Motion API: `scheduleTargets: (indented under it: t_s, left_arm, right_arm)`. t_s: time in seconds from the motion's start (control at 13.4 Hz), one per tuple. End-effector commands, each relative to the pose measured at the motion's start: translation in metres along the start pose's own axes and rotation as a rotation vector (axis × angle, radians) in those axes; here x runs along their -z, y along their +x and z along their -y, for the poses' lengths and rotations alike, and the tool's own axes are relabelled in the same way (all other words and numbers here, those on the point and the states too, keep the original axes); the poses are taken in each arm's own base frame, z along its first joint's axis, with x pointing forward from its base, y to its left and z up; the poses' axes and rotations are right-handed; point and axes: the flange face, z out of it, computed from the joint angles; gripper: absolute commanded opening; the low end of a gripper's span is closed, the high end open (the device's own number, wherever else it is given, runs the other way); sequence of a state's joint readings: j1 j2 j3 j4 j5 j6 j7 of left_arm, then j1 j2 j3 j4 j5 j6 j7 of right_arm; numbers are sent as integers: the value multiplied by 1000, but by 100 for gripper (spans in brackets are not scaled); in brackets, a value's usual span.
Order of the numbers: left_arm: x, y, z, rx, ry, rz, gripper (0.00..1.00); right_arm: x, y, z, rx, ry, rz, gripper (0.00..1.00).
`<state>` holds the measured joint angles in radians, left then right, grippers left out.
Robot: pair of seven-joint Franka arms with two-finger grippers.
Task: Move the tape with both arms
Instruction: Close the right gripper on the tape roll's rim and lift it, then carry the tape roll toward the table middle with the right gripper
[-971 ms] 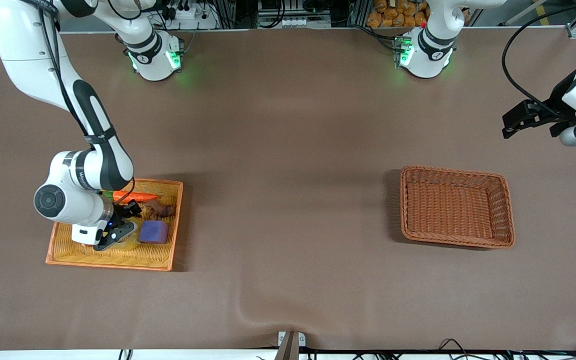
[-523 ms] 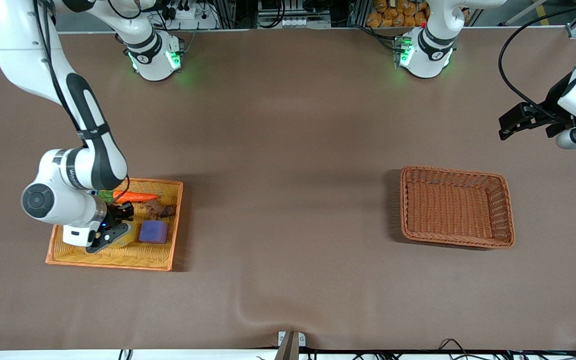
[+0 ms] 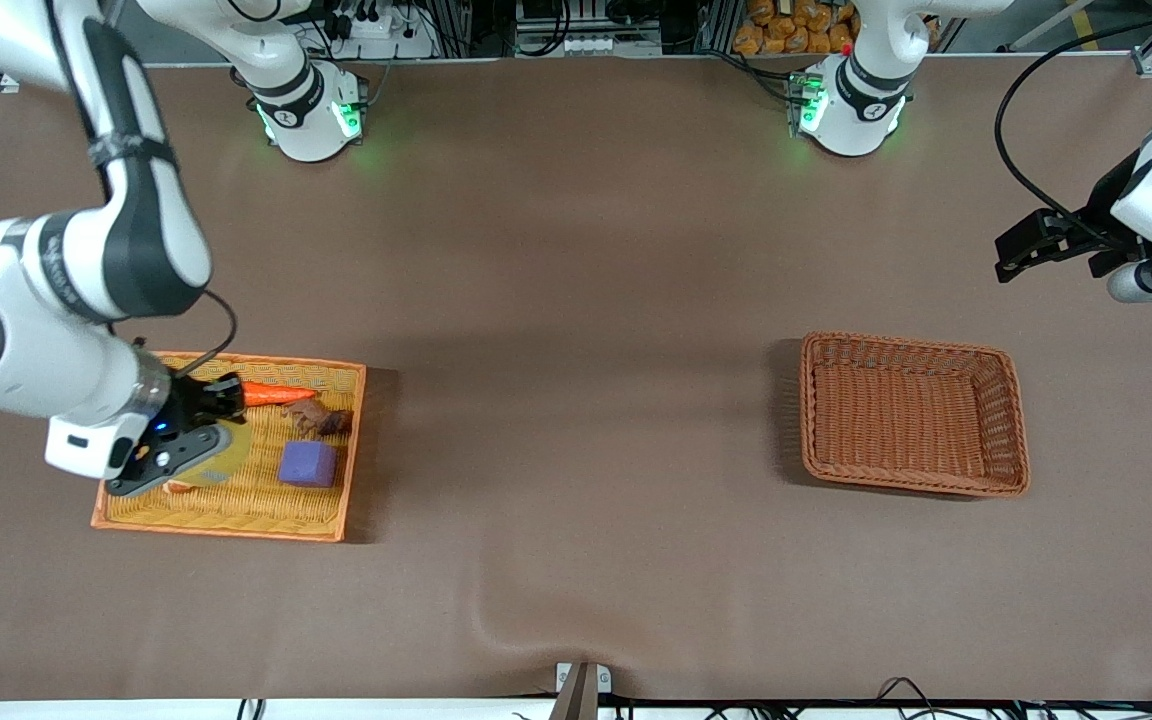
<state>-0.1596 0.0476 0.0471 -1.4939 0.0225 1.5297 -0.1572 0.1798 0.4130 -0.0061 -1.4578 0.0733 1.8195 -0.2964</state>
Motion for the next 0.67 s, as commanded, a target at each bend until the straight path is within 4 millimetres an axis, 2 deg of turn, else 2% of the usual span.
scheduleTargets:
  t_s: [0.0, 0.15, 0.37, 0.52, 0.6]
  left_arm:
    - [3, 0, 0, 15, 24, -1, 100]
    - [3, 0, 0, 15, 24, -1, 100]
    - [3, 0, 0, 16, 22, 0, 100]
    - [4, -1, -4, 11, 23, -2, 100]
    - [3, -1, -8, 4, 24, 0, 100]
  right_arm:
    - [-27, 37, 108, -139, 78, 8, 0]
    - [-59, 64, 208, -231, 71, -43, 0]
    - [-122, 87, 321, -382, 85, -114, 0]
    - [-168, 96, 361, -466, 103, -149, 0]
    - [-182, 99, 368, -481, 104, -152, 0]
